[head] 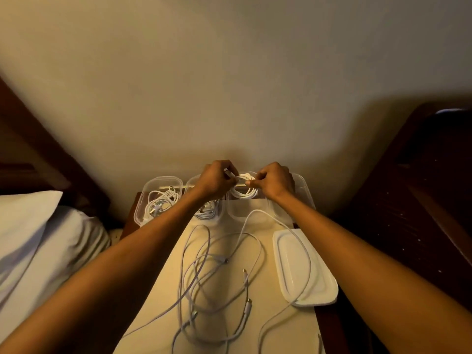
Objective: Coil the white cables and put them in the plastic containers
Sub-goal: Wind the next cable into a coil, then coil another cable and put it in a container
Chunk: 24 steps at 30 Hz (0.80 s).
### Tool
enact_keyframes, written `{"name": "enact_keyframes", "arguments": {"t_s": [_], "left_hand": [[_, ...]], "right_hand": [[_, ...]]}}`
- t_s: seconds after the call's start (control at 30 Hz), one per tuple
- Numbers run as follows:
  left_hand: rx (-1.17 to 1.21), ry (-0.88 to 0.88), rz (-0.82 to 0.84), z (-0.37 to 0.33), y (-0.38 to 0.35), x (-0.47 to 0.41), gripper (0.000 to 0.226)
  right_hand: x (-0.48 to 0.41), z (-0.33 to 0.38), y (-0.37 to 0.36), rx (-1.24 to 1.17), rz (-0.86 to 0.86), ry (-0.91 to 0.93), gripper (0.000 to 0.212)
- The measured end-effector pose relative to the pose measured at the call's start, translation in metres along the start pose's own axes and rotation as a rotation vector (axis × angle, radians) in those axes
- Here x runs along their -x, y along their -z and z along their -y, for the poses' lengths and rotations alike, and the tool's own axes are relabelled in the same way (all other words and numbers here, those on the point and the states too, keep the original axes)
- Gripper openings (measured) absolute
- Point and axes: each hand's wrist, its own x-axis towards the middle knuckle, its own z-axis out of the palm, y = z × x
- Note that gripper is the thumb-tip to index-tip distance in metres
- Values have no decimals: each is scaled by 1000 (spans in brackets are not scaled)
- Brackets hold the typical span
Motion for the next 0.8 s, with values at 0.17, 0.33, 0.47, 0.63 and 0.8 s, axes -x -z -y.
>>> {"name": "enact_keyframes", "arguments": {"t_s": [0.17, 0.33, 0.47, 0.63, 0.8], "left_hand": [[-207, -72, 75, 3, -15, -12, 10], [-360, -57, 105, 8, -28, -15, 14], [-422, -82, 41, 7, -38, -15, 18], [-568, -127, -51, 6, -46, -13, 25], [-570, -151, -56, 3, -50, -10, 29]], "right_hand": [[1, -11, -6, 172, 60, 64, 22], [2, -20, 1, 154, -62, 165, 14], [0, -26, 3, 121, -50, 140, 28], [-1, -30, -6, 121, 21, 91, 32], [1, -32, -7, 74, 10, 79, 31]]}}
